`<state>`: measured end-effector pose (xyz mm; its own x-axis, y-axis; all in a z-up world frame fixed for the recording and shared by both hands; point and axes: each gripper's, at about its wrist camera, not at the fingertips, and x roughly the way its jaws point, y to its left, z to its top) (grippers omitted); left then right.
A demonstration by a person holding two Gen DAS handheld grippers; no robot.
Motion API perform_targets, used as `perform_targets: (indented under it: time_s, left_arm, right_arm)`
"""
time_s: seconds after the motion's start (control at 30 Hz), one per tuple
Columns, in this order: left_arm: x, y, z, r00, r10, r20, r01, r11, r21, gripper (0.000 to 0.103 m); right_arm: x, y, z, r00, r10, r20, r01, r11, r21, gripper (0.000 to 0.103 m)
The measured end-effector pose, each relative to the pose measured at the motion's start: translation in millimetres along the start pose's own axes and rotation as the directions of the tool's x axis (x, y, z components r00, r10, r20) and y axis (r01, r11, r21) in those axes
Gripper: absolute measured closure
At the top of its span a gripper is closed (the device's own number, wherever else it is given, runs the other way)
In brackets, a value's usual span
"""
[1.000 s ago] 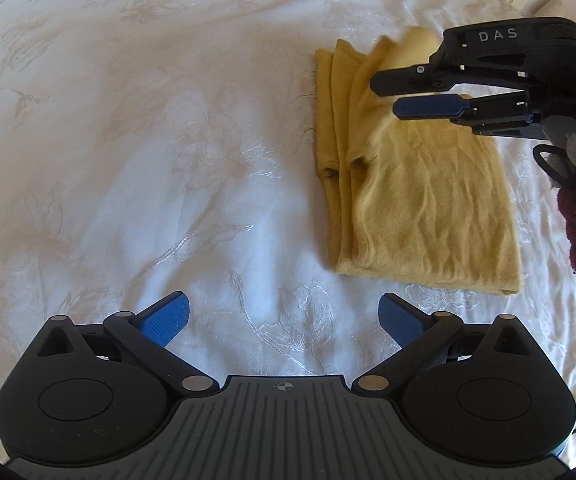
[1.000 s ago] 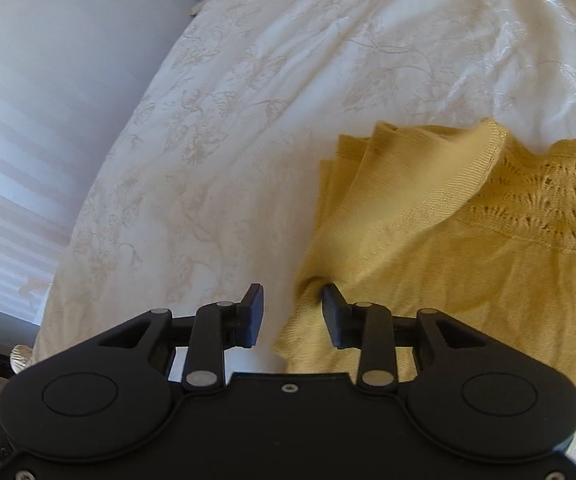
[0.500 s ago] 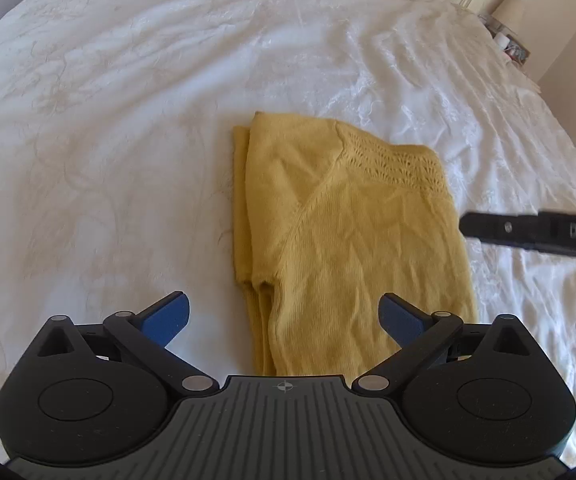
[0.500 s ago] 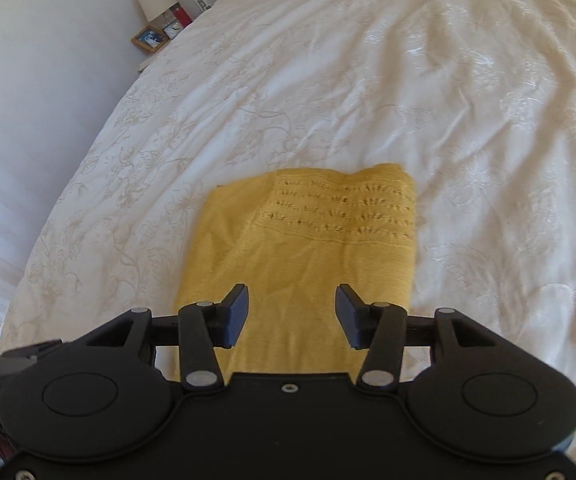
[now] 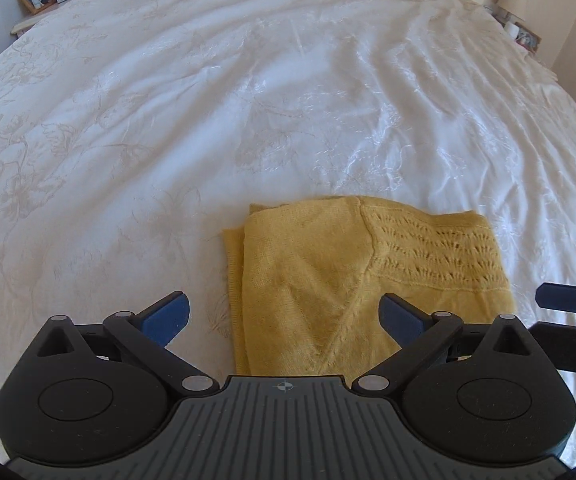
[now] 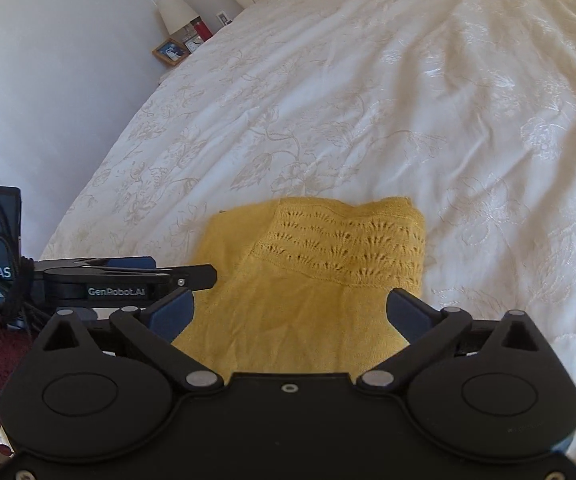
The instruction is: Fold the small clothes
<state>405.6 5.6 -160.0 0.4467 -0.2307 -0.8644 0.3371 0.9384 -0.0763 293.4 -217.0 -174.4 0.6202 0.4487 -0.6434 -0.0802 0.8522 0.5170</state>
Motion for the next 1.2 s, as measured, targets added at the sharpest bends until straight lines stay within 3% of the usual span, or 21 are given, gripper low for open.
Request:
perform_targets:
  time_s: [0.1, 0.2, 0.3, 0.47, 0.6, 0.77, 1.03, 1.2]
  left_arm:
    - [21.1, 12.5, 0.7, 0.998, 0.016, -0.060, -0.017, 0.999, -0.030, 0.000]
    - [36.9, 29.6, -3.8, 0.994, -0.002, -0.107, -0.008, 0.996, -0.089, 0.000]
    - [42.7, 42.5, -5.3, 0.993, -0.039, -0.113, 0.024, 0.991, -0.133, 0.000]
    - [41.0, 47.4, -2.2, 0.992, -0.046, -0.115, 0.032, 0.992, -0.125, 0.000]
    - [19.5, 55.2, -3.8, 0.995, -0.060, -0.076, 0.048, 0.988, -0.144, 0.000]
    - [-12.9, 64.6, -29.2, 0.988, -0.137, -0.070, 0.120, 0.971, -0.209, 0.000]
    - [-25.2, 44.8, -84.2, 0.959, -0.241, -0.148, 0.199, 0.948, -0.250, 0.000]
    - [-10.2, 30.9, -95.4, 0.941, -0.292, -0.173, 0.237, 0.930, -0.280, 0.000]
  right_arm:
    - [22.3, -3.6, 7.9, 0.997, 0.051, -0.051, -0.051, 0.999, -0.012, 0.000]
    - [47.6, -11.0, 16.3, 0.994, 0.038, -0.107, -0.041, 0.999, -0.026, 0.000]
    - [67.7, -20.9, 25.9, 0.991, 0.011, -0.133, -0.015, 0.999, -0.033, 0.000]
    - [86.6, -32.8, 43.5, 0.989, -0.014, -0.148, 0.011, 1.000, -0.019, 0.001]
    - [70.0, -31.0, 49.6, 0.996, -0.005, -0.085, 0.005, 1.000, 0.005, 0.001]
    - [33.4, -39.8, 39.6, 1.000, 0.017, -0.018, -0.016, 0.998, 0.059, 0.001]
    - [4.6, -62.4, 2.2, 0.998, 0.013, -0.063, -0.006, 0.993, 0.117, 0.001]
    - [5.2, -69.7, -7.1, 0.996, 0.031, -0.085, -0.019, 0.990, 0.140, 0.001]
